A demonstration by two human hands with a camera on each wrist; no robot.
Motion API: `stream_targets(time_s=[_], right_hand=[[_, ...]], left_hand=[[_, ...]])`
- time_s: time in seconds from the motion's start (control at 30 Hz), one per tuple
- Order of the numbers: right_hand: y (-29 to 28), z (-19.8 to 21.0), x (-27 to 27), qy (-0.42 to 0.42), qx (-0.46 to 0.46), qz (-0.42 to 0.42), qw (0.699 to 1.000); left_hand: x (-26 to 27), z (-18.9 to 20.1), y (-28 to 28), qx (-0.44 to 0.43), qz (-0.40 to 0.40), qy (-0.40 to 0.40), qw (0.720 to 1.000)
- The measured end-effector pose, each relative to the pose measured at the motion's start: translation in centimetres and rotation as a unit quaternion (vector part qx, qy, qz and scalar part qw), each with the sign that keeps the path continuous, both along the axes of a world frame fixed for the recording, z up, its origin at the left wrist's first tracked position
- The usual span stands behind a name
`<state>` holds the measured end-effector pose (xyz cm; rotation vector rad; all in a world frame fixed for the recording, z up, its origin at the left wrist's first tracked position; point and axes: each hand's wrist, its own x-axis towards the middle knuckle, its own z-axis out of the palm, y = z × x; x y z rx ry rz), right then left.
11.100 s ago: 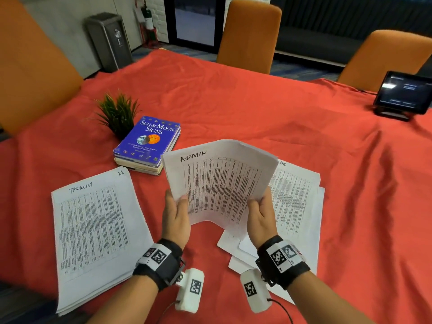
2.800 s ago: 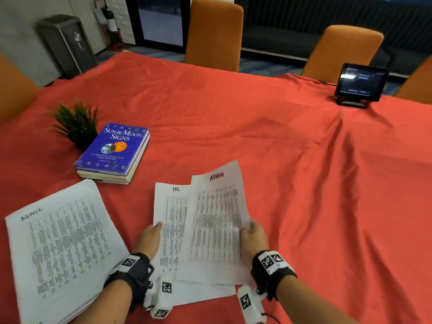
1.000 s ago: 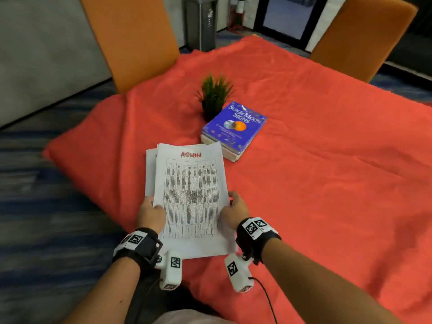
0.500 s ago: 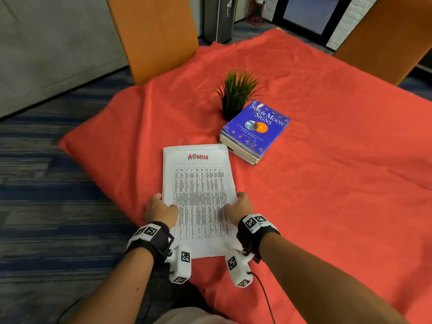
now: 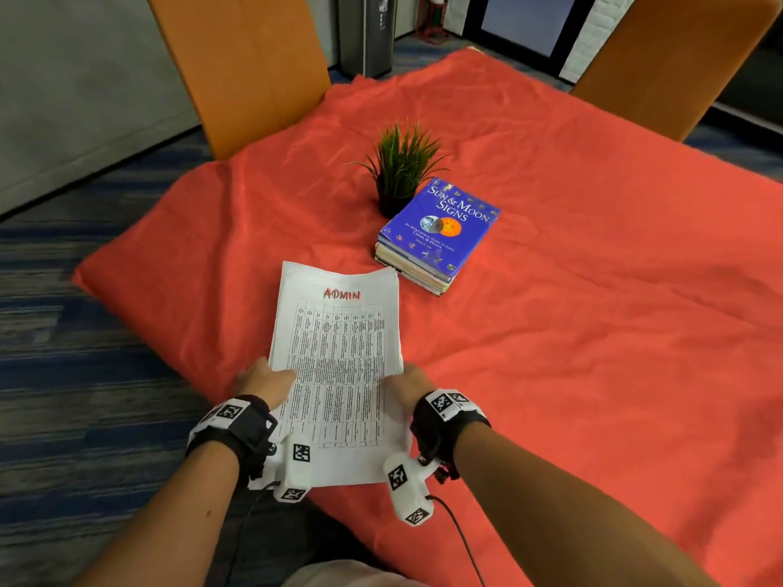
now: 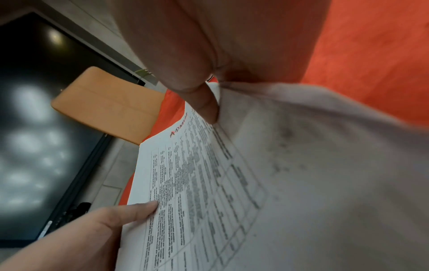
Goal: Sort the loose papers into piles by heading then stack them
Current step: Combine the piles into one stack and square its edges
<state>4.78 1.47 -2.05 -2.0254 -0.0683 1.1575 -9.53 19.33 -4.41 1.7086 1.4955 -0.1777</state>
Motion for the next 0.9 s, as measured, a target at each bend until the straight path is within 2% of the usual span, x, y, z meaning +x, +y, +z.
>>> stream_targets(time_s=[0.1, 0.17, 0.23, 0.3, 0.37, 0.5, 0.63, 0.7, 0.77, 0.9], right_hand=[[-0.9, 0.2, -0.3, -0.036, 0.038, -0.01, 0.999], [-2.1, 1.0, -0.4, -0.063, 0.105, -0.036, 0.992], [-4.4, 2.5, -0.1, -0.104, 0.185, -0.067, 0.975], [-7.5, 4.5, 0.6, -0.152, 0.256, -0.097, 0.95], [-10.6, 6.8, 1.2, -0.189, 0.31, -0.125, 0.923], [-16.5, 10.7, 2.8, -0.33, 0.323, -0.227, 0.858], [-22.2, 13.7, 3.1, -0.416, 0.343, -0.322, 0.779], [-24.4, 13.9, 3.0, -0.438, 0.342, -0.35, 0.754], [-26.4, 13.3, 2.6, -0.448, 0.321, -0.366, 0.75], [-28.8, 11.3, 1.5, -0.413, 0.288, -0.381, 0.776]], left_hand=[[0.5, 1.6, -1.8, 0.047, -0.005, -0.111, 0.993], [0.6, 3.2, -3.7, 0.089, 0.0, -0.203, 0.975], [1.1, 5.0, -5.6, 0.107, 0.003, -0.306, 0.946], [2.3, 7.0, -7.6, 0.067, 0.007, -0.406, 0.912], [4.3, 9.3, -9.8, 0.042, -0.012, -0.472, 0.88], [9.5, 11.9, -15.4, -0.005, -0.076, -0.539, 0.839], [13.1, 14.4, -21.3, -0.038, -0.124, -0.588, 0.798], [13.8, 14.7, -23.4, -0.05, -0.148, -0.601, 0.784], [14.0, 14.4, -25.3, -0.067, -0.164, -0.596, 0.783], [13.8, 13.2, -27.5, -0.113, -0.171, -0.583, 0.786]])
